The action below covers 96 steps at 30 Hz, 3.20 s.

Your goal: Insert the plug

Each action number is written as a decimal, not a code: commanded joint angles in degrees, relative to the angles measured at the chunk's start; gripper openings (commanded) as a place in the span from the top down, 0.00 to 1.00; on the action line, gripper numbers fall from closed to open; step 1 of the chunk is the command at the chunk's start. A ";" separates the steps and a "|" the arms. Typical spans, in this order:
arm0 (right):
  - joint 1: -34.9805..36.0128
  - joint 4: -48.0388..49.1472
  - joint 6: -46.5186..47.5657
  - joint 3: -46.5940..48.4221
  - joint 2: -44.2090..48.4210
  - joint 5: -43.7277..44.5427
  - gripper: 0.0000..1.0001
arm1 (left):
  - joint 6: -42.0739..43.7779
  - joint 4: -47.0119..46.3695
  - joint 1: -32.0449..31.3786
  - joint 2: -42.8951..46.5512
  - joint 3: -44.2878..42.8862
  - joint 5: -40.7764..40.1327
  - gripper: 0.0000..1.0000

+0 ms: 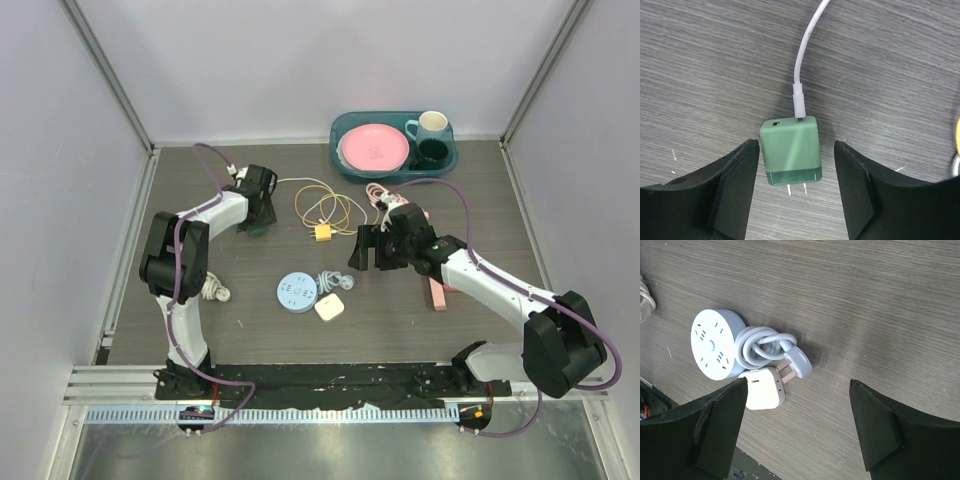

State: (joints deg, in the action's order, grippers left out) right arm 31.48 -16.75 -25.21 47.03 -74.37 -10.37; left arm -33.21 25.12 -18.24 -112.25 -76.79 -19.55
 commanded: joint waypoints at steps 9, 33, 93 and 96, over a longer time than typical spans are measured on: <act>0.24 0.23 2.18 4.56 -2.62 -1.14 0.12 | 2.79 -3.49 0.05 8.44 5.06 7.32 0.73; -0.02 1.98 -12.22 23.55 -10.80 -19.77 0.17 | 39.35 -33.73 -8.12 42.11 28.19 48.28 0.95; -5.21 -2.23 -0.54 17.14 -5.35 1.05 0.99 | 9.14 -17.39 -13.49 52.04 43.91 29.83 0.00; -5.29 -2.32 -0.10 16.70 -5.35 1.84 0.99 | 7.38 -15.38 -14.10 50.11 44.36 30.63 0.00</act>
State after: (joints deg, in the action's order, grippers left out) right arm 25.93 -18.92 -28.60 63.33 -81.80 -12.97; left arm -19.42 7.60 -31.55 -61.34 -32.58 11.35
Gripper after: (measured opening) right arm 0.357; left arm 0.996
